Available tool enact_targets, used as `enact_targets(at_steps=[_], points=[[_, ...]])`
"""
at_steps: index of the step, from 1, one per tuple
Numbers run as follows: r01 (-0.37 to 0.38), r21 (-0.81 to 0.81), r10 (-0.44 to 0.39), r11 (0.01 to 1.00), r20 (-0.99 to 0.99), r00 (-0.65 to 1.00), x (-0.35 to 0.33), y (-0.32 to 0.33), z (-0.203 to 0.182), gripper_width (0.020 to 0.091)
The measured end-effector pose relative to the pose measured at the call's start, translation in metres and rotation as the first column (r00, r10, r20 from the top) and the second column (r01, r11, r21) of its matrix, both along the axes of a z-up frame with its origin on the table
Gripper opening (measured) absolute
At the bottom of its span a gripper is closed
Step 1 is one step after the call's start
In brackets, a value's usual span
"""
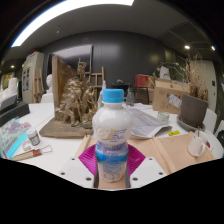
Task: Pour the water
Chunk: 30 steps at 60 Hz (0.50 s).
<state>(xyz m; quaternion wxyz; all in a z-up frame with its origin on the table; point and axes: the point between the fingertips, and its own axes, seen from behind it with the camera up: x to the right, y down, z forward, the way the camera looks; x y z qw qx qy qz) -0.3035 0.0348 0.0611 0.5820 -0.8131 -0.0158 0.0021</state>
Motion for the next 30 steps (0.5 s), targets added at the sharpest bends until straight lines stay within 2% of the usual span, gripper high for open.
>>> enact_targets(at_steps=[11,18,24,30], points=[[0.001,-0.016,-0.002,1.000,-0.104,0.995,0.006,0.000,0.013,0.0345],[0.018,0.013,-0.012,1.000,-0.369,0.929,0.022,0.004,0.053,0.0345],[0.054,0.015,-0.032,0.998,-0.643,0.766,0.048,0.012,0.092,0.0344],[0.102,-0.007,-0.056,0.995,-0.874,0.483,0.084,0.022,0.120,0.0343]])
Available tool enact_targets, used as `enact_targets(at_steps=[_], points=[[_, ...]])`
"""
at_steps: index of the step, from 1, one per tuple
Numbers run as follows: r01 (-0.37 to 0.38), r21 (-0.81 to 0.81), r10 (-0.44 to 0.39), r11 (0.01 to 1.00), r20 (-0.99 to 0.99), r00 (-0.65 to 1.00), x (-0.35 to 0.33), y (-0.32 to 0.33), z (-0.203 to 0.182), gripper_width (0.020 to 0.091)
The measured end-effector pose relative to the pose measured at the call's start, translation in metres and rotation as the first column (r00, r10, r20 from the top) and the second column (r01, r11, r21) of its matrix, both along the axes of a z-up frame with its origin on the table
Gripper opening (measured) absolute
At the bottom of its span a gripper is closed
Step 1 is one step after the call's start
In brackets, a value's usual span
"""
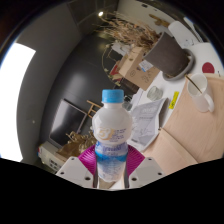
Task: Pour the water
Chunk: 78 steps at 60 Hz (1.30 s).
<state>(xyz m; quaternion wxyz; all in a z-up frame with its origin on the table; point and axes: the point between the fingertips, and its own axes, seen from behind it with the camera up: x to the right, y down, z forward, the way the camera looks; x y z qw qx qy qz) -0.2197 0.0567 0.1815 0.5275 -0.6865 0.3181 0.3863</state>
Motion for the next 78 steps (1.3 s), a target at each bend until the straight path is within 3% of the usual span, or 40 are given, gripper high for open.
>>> enact_targets(at_steps=[10,21,29,45,55,63,69,78], points=[[0.074,0.007,-0.064,0.997,-0.441,0.895,0.067,0.013,0.013,0.0342],[0.113,-0.022,-0.088,0.993,-0.782,0.618,0.118,0.014,0.007,0.0345],[0.128,-0.036,-0.099,0.991,-0.839,0.534,0.139,0.025,-0.008,0.0339],[0.075,-0.063,-0.094,0.995,-0.836,0.540,0.135,0.022,-0.016,0.0341],[0.059,-0.030,-0.066,0.998,-0.556,0.829,0.135,0.012,0.003,0.0341],[0.091,0.053,-0.089,0.994,-0.039,0.995,0.166,0.008,0.045,0.0344],[0.132,0.138,-0.174,0.982,0.361,0.916,0.208,0.005,0.089,0.0346],[0.197,0.210,-0.288,0.958,0.657,0.697,0.291,-0.009,0.115,0.0348]])
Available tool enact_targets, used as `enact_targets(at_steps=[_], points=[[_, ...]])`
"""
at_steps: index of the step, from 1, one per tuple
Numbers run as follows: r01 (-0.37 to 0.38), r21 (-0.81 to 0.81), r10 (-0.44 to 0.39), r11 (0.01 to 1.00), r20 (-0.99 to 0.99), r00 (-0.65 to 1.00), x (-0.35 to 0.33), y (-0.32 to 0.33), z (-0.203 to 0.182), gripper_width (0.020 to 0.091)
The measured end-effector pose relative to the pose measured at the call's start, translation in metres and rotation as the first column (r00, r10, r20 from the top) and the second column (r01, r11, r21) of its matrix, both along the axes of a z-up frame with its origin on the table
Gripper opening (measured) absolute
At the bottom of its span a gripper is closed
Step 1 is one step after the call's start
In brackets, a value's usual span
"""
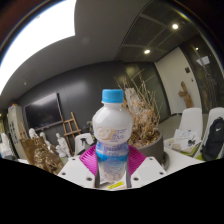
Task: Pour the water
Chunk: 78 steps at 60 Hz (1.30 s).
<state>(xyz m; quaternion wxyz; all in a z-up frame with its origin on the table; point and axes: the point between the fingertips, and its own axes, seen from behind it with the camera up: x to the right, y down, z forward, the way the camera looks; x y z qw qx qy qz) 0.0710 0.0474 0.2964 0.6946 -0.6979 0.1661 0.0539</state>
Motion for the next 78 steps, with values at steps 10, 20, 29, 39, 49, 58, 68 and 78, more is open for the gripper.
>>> enact_targets(at_steps=[10,20,29,39,49,58,68,78], points=[[0.117,-0.102,-0.095,0.988,0.200,0.975,0.081,-0.006,-0.063,0.0347],[0.157,-0.251,-0.085,0.955,0.276,0.957,0.129,-0.004,-0.151,0.0352],[0.146,-0.321,-0.057,0.936,0.271,0.961,0.139,-0.004,-0.209,0.0352],[0.127,-0.352,-0.045,0.927,0.232,0.972,0.140,-0.003,-0.239,0.0381],[0.131,-0.369,-0.054,0.920,0.211,0.976,0.141,-0.005,-0.239,0.0499],[0.092,-0.436,-0.041,0.895,0.124,0.991,0.129,-0.015,-0.238,0.0840],[0.107,-0.444,-0.049,0.890,0.140,0.989,0.105,-0.051,-0.197,0.0854],[0.093,-0.484,-0.021,0.870,0.153,0.988,0.053,-0.121,-0.150,0.0856]])
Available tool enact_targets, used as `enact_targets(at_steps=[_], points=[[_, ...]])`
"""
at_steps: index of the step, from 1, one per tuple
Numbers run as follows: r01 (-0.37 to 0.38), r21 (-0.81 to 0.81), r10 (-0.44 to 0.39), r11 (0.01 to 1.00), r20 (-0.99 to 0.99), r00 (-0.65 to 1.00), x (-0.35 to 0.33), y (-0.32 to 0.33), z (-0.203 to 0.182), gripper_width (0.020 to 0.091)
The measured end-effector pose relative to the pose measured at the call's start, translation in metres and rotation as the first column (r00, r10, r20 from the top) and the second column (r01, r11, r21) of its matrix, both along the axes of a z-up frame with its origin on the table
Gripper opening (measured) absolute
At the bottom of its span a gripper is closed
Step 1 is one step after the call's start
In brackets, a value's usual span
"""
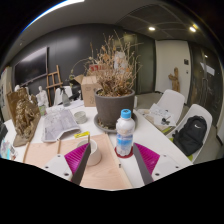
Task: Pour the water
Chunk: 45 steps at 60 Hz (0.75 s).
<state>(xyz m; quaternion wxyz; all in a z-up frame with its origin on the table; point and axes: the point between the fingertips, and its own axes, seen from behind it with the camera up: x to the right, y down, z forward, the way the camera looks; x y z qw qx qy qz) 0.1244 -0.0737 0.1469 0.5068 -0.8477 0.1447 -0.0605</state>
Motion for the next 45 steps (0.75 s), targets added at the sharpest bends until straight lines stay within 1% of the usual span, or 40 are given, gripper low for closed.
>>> enact_targets(at_steps=[8,13,19,23,29,35,40,45], points=[[-0.055,-0.007,0.055,0.998,0.025,0.998,-0.047,-0.063,0.038,0.0856],[-0.103,-0.021,0.104,0.994,0.012,0.995,-0.077,-0.100,0.053,0.0855],[-0.138,-0.032,0.138,0.990,0.016,0.990,-0.106,-0.147,0.072,0.0857],[-0.137,-0.052,0.139,0.989,0.038,0.990,-0.111,-0.175,0.076,0.0854],[-0.107,-0.095,0.114,0.990,0.068,0.991,-0.112,-0.210,0.077,0.0857],[-0.113,-0.107,0.119,0.988,0.048,0.992,-0.114,-0.230,0.078,0.0856],[-0.113,-0.119,0.124,0.987,0.090,0.988,-0.114,-0.243,0.081,0.0857],[-0.131,-0.125,0.142,0.984,0.082,0.987,-0.120,-0.250,0.081,0.0856]])
